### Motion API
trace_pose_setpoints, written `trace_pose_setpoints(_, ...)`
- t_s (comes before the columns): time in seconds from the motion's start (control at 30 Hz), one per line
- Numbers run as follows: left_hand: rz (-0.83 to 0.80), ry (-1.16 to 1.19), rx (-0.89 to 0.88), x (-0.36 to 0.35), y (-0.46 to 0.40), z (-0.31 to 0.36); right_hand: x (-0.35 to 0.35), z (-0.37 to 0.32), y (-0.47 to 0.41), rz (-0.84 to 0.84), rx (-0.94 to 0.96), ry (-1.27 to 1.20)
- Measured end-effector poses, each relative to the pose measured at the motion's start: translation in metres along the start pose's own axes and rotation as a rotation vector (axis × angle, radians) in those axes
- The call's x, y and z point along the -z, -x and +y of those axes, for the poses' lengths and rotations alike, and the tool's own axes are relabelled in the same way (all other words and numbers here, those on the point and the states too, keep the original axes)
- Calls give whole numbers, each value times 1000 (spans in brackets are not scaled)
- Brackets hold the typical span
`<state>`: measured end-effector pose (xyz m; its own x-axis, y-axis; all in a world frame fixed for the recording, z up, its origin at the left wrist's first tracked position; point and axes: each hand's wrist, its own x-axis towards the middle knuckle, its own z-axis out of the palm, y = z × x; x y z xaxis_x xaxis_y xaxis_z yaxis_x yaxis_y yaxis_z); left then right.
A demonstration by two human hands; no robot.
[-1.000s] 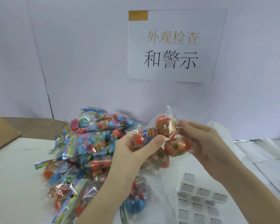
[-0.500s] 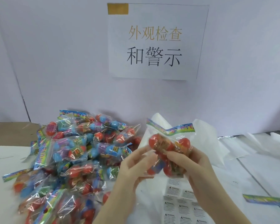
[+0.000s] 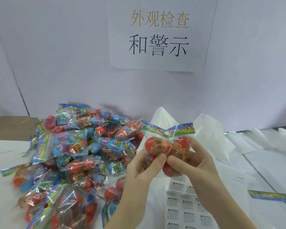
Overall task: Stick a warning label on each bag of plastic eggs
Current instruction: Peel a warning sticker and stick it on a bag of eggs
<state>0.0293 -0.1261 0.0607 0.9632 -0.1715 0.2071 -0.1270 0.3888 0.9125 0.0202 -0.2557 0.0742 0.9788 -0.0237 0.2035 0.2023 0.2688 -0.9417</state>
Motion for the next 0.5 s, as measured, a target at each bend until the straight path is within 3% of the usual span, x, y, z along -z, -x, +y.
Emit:
trace_pose_setpoints(0.13,62,9,40,3,-1,0,3,0,1,-71,-42,-77)
trace_pose_setpoints(0.2,110,-13,40,2,0,-1,-1,-1,2,-18,-48,-54)
trace_pose_setpoints(0.27,169,-111,9,1,1,-5,-6,0,1,117,-5,5)
trace_pose_setpoints(0.37,306,-273,-48,1,3,-8,-10,3,1,429,201,364)
trace_pose_setpoints(0.43,235,-252,-67,-1,5,-6,-11,4,1,498,375,581)
trace_pose_setpoints(0.5,64,-213,-49,-6,7,-5,-14,6,3,360,514,731)
